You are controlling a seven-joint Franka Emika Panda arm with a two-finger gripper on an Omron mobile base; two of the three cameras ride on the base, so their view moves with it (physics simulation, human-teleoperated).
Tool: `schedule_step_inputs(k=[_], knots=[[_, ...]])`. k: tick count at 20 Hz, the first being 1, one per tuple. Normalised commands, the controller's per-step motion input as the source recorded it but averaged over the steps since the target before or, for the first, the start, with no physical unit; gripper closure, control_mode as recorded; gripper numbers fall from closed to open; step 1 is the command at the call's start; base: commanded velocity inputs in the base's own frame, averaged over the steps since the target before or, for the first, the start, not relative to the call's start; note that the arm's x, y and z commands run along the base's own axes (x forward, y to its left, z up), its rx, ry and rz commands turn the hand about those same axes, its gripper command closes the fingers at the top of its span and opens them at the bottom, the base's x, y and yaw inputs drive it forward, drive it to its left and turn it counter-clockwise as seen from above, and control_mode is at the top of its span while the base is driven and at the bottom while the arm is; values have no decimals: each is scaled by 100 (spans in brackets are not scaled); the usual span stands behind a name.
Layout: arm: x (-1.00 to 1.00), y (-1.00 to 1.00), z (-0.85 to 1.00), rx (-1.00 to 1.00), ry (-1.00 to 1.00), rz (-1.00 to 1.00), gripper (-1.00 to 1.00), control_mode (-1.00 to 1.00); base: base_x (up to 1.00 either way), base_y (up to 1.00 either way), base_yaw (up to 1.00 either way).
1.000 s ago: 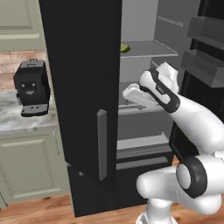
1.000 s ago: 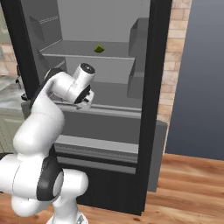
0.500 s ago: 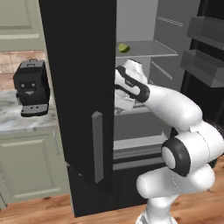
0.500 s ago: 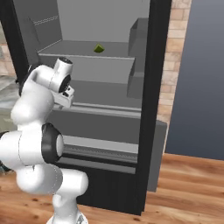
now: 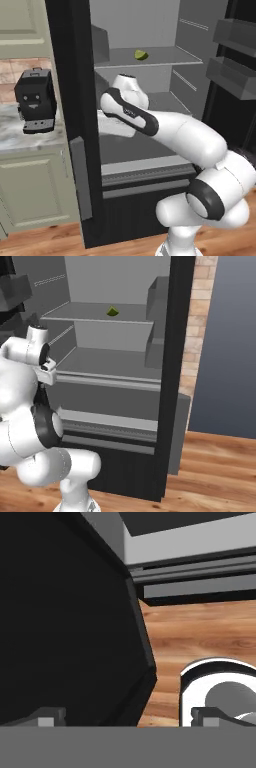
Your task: There is a bowl on the dining counter. Grab a lemon wedge from the fridge and place it in the bowl. Then get the liquor bottle and glass cup from the cabinet and place them next to the bowl.
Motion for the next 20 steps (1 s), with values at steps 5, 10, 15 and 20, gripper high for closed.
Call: schedule_step_inputs(k=[5, 10, 15, 20], knots=[[-14, 100, -3, -22, 1, 0, -100, -100, 0, 0, 0], [-21, 49, 4, -15, -2, -2, -100, -100, 0, 0, 0], [-9, -50, 48, -2, -6, -12, -100, -100, 0, 0, 0], [0, -100, 92, 0, -11, -8, -100, -100, 0, 0, 0]])
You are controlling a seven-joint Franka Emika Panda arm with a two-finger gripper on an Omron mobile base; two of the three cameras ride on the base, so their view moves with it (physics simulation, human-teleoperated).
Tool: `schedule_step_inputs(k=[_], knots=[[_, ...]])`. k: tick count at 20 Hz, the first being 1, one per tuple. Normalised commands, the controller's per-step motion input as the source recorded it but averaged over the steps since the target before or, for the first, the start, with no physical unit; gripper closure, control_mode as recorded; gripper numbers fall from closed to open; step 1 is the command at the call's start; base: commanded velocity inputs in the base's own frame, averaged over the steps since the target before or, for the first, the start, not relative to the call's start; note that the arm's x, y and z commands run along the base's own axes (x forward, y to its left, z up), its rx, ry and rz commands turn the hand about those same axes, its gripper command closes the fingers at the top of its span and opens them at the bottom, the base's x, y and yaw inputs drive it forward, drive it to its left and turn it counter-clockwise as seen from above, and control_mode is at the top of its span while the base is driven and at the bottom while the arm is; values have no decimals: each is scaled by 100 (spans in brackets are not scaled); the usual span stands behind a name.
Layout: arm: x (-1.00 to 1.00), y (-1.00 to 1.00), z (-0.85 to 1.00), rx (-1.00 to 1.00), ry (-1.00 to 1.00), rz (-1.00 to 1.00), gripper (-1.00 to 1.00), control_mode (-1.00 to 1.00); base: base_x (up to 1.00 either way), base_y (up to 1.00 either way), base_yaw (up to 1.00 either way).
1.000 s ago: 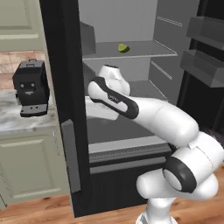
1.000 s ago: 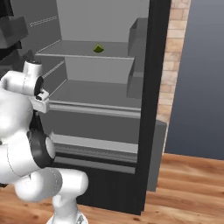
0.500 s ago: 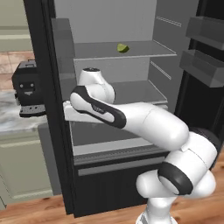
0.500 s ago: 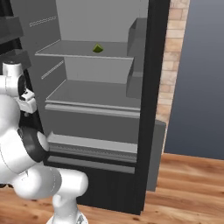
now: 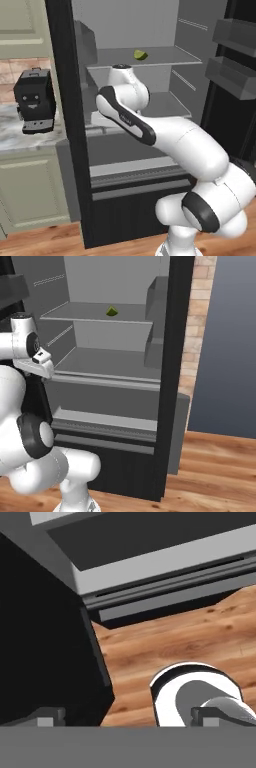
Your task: There is a bowl on the dining counter. Grab a lemon wedge from the fridge and place it in the bowl. Then get the liquor bottle and glass cup from the cabinet and place them next to the bowl.
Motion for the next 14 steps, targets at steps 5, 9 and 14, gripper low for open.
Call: schedule_step_inputs(k=[5, 9, 14], knots=[[0, -100, 87, 0, -21, -1, -100, -100, 0, 0, 0], [-11, -35, 44, -9, -18, 0, -100, -100, 0, 0, 0], [-36, 52, 2, -7, -27, 0, -100, -100, 0, 0, 0]])
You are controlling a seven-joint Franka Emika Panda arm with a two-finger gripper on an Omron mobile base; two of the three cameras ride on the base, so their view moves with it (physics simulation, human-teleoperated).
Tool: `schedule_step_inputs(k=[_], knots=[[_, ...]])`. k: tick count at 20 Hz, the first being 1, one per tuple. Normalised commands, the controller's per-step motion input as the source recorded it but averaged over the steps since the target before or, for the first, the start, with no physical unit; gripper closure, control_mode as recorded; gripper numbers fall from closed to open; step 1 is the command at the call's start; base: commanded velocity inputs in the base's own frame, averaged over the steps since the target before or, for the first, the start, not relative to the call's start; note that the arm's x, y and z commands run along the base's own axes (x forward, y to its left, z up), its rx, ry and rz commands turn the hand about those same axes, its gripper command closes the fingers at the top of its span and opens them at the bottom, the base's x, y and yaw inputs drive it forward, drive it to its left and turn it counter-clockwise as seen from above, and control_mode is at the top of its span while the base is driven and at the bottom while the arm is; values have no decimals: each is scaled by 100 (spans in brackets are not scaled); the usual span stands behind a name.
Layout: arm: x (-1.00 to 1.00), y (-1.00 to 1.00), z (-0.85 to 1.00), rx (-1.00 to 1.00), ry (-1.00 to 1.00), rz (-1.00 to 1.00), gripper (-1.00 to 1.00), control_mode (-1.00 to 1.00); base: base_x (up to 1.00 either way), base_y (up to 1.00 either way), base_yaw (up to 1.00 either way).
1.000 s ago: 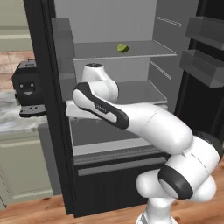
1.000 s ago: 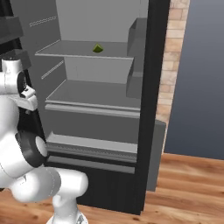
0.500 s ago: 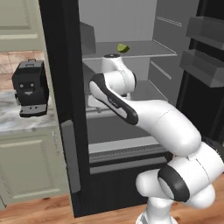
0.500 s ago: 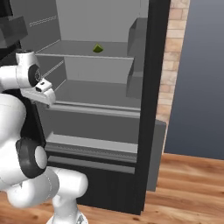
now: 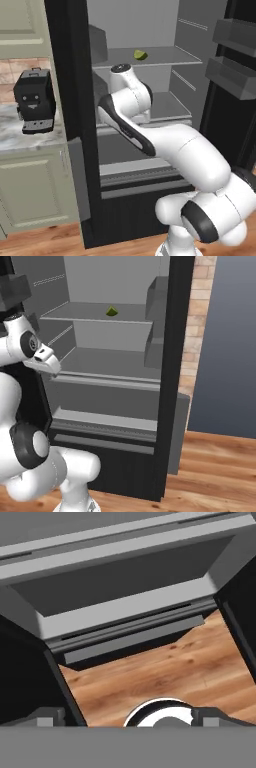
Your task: There is a bowl on the dining counter. Grab a lemon wedge from the fridge and place it in the bowl. Then get the liquor bottle and glass cup from the cabinet and place them next to the bowl.
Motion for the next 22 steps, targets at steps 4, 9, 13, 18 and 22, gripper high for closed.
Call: schedule_step_inputs(k=[4, 9, 13, 18, 22], knots=[[-34, 89, 0, -1, -37, 0, -100, -100, 0, 0, 0], [-27, 12, 24, 5, -19, 4, -100, -100, 0, 0, 0], [-32, -64, 31, 12, -6, 8, -100, -100, 0, 0, 0], [-29, -64, 8, 2, 2, 0, -100, -100, 0, 0, 0], [-25, -47, 0, -4, 17, -1, -100, -100, 0, 0, 0]])
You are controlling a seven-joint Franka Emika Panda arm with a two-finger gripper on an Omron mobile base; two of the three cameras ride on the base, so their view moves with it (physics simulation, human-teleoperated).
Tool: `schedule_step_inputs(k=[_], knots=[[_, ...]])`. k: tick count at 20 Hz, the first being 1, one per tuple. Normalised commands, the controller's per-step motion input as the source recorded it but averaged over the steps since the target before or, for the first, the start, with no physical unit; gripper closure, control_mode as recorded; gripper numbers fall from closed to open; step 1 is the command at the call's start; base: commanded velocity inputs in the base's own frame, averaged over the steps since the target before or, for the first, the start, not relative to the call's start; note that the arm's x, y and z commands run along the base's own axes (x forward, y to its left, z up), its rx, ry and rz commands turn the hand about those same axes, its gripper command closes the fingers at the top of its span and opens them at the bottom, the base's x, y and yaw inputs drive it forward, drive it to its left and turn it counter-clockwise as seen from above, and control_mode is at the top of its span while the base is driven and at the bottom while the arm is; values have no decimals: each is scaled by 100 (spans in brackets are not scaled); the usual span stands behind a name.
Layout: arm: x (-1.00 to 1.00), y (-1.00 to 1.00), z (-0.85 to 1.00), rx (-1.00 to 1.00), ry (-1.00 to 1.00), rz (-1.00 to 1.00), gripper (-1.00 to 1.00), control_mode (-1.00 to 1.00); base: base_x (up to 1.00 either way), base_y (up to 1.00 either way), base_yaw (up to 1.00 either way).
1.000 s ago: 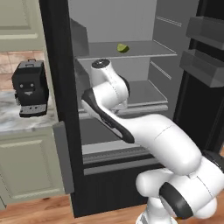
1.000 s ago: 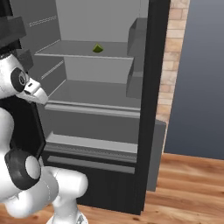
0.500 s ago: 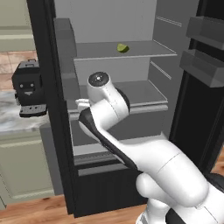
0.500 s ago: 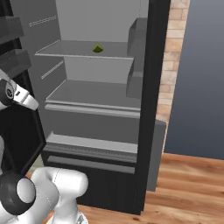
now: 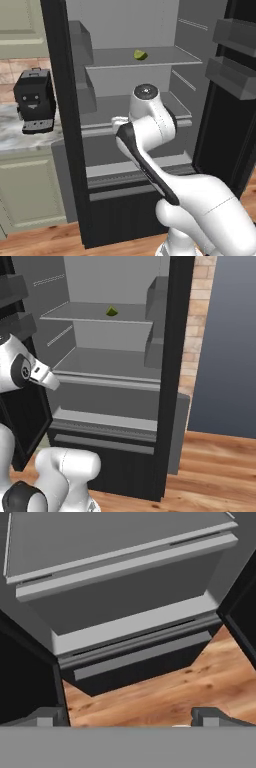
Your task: There is a bowl on the dining counter. Grab a lemon wedge from the fridge and place it in the bowl. Then get the liquor bottle and glass cup from the cabinet and place them next to the bowl.
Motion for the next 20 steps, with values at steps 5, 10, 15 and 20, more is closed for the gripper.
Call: schedule_step_inputs(k=[5, 10, 15, 20], knots=[[-28, -71, 30, -1, 7, -2, -100, -100, 0, 0, 0], [-7, -79, 98, 0, 0, 0, -100, -100, 0, 0, 0], [6, -47, 90, 0, -6, 0, -100, -100, 0, 0, 0], [14, -10, 43, 0, -10, 1, -100, -100, 0, 0, 0]])
